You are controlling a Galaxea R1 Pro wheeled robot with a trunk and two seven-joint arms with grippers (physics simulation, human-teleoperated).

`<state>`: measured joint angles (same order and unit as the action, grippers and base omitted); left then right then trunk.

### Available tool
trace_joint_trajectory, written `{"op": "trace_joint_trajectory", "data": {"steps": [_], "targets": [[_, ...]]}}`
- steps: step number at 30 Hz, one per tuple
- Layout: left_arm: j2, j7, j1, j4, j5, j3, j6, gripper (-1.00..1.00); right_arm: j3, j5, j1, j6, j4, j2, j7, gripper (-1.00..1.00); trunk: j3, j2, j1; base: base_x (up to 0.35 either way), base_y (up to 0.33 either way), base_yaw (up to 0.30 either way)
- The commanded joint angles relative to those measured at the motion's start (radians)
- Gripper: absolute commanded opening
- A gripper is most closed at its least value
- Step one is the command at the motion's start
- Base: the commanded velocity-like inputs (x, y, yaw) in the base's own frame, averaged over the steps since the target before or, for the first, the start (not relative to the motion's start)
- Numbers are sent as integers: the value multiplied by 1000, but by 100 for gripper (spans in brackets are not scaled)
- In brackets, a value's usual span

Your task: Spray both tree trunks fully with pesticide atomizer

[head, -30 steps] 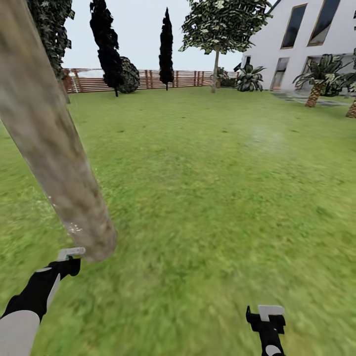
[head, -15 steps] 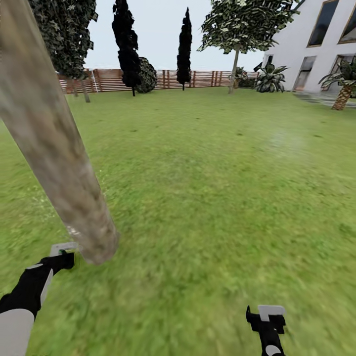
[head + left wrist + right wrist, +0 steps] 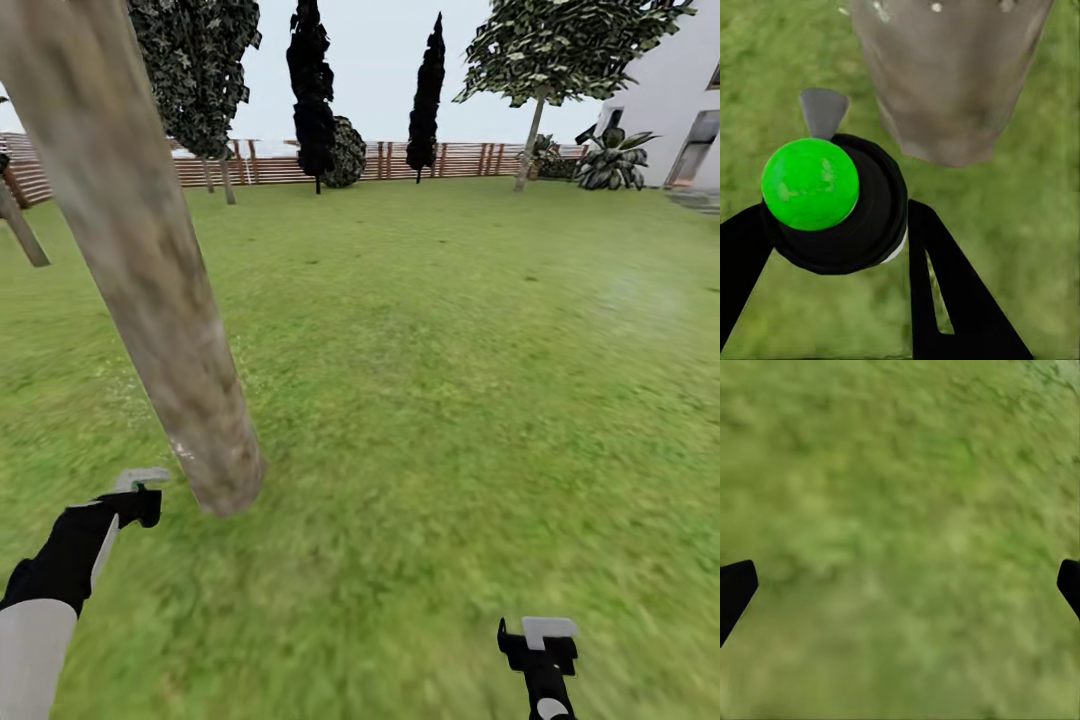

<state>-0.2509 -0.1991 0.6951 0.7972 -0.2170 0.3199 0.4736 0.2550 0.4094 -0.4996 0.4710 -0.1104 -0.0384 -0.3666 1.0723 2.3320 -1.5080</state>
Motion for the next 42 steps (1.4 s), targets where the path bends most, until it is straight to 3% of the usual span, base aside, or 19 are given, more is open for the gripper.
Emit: {"op": "trace_joint_trajectory", "data": {"steps": [1, 6, 11, 14, 16, 18, 20, 22, 25, 27, 33, 36, 39, 42], "targets": [[4, 0, 34, -2, -9, -28, 27, -100, 0, 0, 0, 0, 0, 0, 0, 100, 0, 0, 0, -1, 0, 278], [14, 3, 134, -11, -7, -57, 55, -100, 0, 0, 0, 0, 0, 0, 0, 100, 0, 0, 0, 0, 0, 227], [-6, 0, 213, -18, -9, -58, 107, -100, 0, 0, 0, 0, 0, 0, 0, 100, 0, 0, 0, 0, 0, 17], [6, -7, 208, -38, -9, -60, 108, -100, 0, 0, 0, 0, 0, 0, 0, 100, 0, 0, 0, 0, 0, 0], [34, -89, 213, -63, -11, -76, 107, -100, 0, 0, 0, 0, 0, 0, 0, 100, 0, 0, 0, 0, 0, 0], [39, -105, 217, -64, -13, -95, 106, -100, 0, 0, 0, 0, 0, 0, 0, 100, 0, 0, 0, 0, 0, 0], [23, -115, 223, -65, -13, -95, 108, -100, 0, 0, 0, 0, 0, 0, 0, 100, 0, 0, 0, 0, 0, 0], [-14, -116, 225, -62, -11, -93, 111, -100, 0, 0, 0, 0, 0, 0, 0, 100, 0, 0, 0, 0, 0, 0], [-33, -117, 260, -53, -12, -93, 161, -100, 0, 0, 0, 0, 0, 0, 0, 100, 0, 0, 0, 0, 0, 0], [-35, -117, 290, -52, -14, -97, 177, -100, 0, 0, 0, 0, 0, 0, 0, 100, 0, 0, 0, 0, 0, 0], [-22, -117, 293, -49, -12, -120, 181, -100, 0, 0, 0, 0, 0, 0, 0, 100, 0, 0, 0, 0, -62, 0], [-33, -117, 297, -47, -14, -129, 181, -100, 0, 0, 0, 0, 0, 0, 0, 100, 0, 0, 0, 0, -80, 0], [-36, -117, 297, 7, -15, -127, 191, -100, 0, 0, 0, 0, 0, 0, 0, 100, 0, 0, 0, 0, -5, 0], [-28, -117, 297, 93, -11, -131, 265, -100, 0, 0, 0, 0, 0, 0, 0, 100, 0, 0, 0, 0, 0, 0]]}}
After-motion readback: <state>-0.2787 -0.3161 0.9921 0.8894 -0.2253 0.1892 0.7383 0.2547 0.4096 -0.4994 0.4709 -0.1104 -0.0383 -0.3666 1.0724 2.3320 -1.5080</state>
